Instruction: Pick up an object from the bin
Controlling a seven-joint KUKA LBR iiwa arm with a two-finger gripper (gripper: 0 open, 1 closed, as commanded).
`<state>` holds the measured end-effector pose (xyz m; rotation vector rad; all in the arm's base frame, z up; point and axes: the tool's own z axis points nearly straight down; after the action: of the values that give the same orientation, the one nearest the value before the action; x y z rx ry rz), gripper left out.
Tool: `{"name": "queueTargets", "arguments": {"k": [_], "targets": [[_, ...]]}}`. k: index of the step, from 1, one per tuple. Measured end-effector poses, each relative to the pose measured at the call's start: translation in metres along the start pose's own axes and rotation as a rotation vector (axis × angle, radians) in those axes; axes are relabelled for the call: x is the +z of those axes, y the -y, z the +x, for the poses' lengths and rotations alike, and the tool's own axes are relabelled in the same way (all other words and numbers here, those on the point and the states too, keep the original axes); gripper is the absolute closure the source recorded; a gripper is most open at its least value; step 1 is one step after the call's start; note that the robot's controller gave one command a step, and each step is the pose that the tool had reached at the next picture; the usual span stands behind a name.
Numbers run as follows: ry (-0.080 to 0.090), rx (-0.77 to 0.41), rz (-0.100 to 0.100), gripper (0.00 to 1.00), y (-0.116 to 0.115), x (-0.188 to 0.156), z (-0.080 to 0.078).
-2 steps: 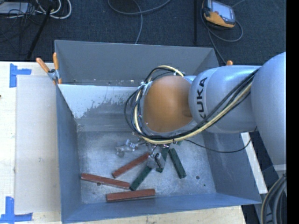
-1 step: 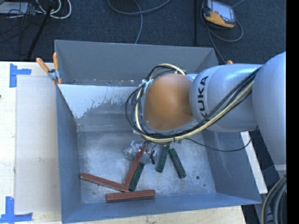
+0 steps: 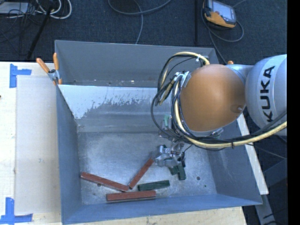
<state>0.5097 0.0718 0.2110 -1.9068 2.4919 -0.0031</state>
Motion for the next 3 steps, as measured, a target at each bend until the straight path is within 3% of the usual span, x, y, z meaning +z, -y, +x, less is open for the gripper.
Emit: {"name": "queueTargets", "arguments": {"k": [1, 2, 3], "targets": [[0.000, 0.004, -0.006, 0.00, 0.000, 0.003, 0.000], [-0.002, -0.320, -0.012, 0.00, 0.004, 0.082, -0.008], [0.000, -0.395, -0.006, 0.00, 0.055, 0.128, 0.017]]}}
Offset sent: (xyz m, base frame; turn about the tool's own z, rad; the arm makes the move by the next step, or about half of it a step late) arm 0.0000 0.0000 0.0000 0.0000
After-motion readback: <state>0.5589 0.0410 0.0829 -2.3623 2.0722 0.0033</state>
